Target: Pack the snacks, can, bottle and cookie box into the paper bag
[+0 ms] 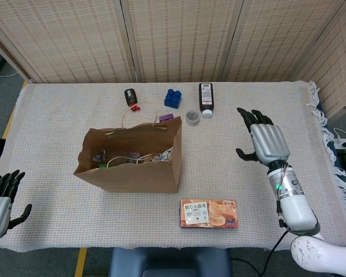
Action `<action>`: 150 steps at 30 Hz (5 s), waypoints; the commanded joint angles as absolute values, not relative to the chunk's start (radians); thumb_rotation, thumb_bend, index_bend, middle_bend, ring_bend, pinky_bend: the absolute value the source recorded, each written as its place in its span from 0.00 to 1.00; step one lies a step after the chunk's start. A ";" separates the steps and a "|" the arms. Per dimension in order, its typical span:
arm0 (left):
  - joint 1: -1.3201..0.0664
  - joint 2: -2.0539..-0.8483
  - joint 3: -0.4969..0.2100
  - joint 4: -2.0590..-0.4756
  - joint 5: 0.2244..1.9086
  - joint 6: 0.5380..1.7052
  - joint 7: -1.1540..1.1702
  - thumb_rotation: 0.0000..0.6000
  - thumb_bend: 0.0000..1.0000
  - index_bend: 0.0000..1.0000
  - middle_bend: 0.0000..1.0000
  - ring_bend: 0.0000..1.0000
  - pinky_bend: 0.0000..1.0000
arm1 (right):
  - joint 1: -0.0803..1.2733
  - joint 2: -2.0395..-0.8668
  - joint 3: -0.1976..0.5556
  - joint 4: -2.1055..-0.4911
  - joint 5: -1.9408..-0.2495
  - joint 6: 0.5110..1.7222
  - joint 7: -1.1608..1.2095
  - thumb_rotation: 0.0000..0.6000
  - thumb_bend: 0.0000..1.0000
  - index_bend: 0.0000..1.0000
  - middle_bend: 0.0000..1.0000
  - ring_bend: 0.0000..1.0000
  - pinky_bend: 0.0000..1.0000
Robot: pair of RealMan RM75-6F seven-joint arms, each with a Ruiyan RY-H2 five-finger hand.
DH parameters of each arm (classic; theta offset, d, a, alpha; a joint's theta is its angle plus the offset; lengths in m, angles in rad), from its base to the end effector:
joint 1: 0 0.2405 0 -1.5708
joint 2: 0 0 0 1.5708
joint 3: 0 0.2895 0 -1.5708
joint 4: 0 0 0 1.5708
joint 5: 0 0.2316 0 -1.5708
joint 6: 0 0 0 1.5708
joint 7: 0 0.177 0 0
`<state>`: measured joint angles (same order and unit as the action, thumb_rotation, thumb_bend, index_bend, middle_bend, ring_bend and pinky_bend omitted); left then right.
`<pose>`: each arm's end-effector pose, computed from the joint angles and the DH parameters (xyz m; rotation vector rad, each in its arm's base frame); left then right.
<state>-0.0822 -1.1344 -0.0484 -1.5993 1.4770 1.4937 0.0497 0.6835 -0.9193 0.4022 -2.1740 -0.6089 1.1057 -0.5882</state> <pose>-0.3545 0.2172 0.1523 -1.3734 -0.8739 -0.8633 -0.1275 -0.3777 0.1608 1.5559 -1.0249 0.8722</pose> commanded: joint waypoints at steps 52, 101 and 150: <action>-0.083 -1.136 -0.051 -1.601 1.475 1.492 0.044 1.00 0.36 0.04 0.00 0.00 0.00 | 0.563 -1.217 -0.083 -2.010 -1.130 0.900 -0.663 0.91 0.01 0.00 0.00 0.00 0.00; -0.083 -1.131 -0.047 -1.592 1.486 1.491 0.012 1.00 0.36 0.04 0.00 0.00 0.00 | 0.590 -1.513 -0.042 -1.874 -0.930 1.058 -0.748 0.88 0.17 0.14 0.27 0.22 0.35; -0.089 -1.130 -0.047 -1.589 1.490 1.486 0.001 1.00 0.36 0.04 0.00 0.00 0.00 | 0.940 -1.570 0.640 -1.945 -1.015 1.564 -0.614 1.00 0.29 0.28 0.49 0.50 0.68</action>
